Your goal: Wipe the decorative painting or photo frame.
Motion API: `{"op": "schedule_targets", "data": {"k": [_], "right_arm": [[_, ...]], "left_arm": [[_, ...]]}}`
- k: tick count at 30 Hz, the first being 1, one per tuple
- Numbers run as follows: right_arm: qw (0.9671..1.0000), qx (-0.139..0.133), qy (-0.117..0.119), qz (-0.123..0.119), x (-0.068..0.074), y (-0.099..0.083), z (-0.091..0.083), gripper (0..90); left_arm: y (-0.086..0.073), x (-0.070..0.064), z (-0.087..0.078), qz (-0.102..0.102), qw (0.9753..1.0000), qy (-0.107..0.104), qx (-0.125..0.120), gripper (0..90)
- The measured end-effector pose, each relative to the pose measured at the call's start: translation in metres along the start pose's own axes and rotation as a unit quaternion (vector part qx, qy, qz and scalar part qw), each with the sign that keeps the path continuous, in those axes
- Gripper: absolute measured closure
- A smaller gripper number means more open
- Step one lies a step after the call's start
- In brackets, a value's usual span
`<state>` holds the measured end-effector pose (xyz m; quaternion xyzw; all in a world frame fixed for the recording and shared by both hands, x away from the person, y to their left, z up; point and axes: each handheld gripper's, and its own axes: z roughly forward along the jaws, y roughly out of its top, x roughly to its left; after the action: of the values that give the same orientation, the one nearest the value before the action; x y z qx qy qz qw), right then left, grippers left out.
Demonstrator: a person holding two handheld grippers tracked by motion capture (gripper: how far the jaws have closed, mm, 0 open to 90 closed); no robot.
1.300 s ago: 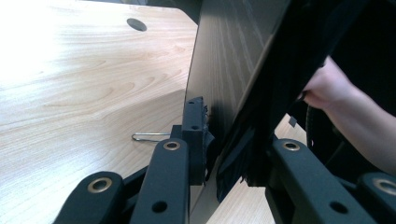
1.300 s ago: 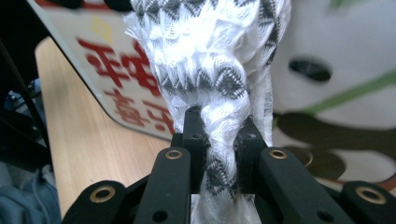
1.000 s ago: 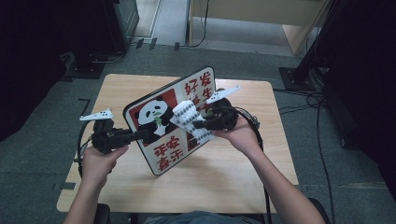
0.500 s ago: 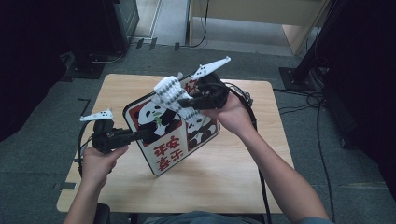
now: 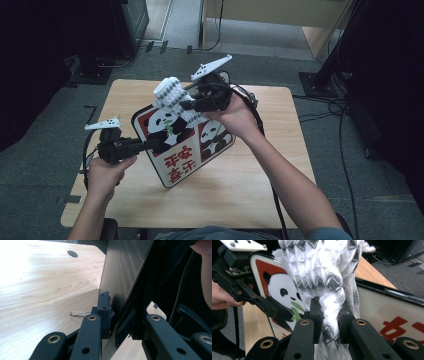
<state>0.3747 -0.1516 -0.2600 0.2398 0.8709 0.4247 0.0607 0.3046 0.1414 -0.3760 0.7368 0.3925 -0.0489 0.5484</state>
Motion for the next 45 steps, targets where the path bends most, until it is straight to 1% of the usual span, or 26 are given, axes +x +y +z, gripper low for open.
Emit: {"op": "schedule_targets", "data": {"k": [6,8,16,17,22,24,36,45], "right_arm": [[1.0,0.008,0.002,0.004,-0.002,-0.006,0.004,80.3],[0.9999,0.008,0.003,0.006,-0.003,-0.008,0.005,80.2],[0.9999,0.009,0.004,0.011,-0.004,-0.015,0.009,80.0],[0.9999,0.007,0.004,0.007,-0.005,-0.016,0.009,80.0],[0.9999,0.012,0.003,0.009,-0.006,-0.023,0.012,79.9],[0.9998,0.015,0.004,0.014,-0.007,-0.027,0.013,79.8],[0.9995,0.019,0.007,0.025,-0.008,-0.04,0.019,79.6],[0.9996,0.018,0.008,0.022,-0.007,-0.047,0.022,79.5]], "left_arm": [[0.0,0.0,0.0,-0.002,1.0,-0.001,0.0,75.8],[0.0,0.0,0.0,0.0,1.0,0.001,-0.001,76.0],[0.0,0.001,0.0,-0.001,1.0,-0.001,-0.001,76.0],[0.0,0.001,0.0,-0.001,1.0,-0.001,-0.001,75.9],[0.0,0.001,0.0,-0.001,1.0,-0.002,0.001,75.8],[0.0,0.001,0.0,0.0,1.0,-0.002,0.001,75.9],[0.0,0.002,0.0,-0.003,1.0,-0.004,0.0,75.7],[0.0,0.002,0.0,-0.004,1.0,-0.006,0.001,75.4]]}}
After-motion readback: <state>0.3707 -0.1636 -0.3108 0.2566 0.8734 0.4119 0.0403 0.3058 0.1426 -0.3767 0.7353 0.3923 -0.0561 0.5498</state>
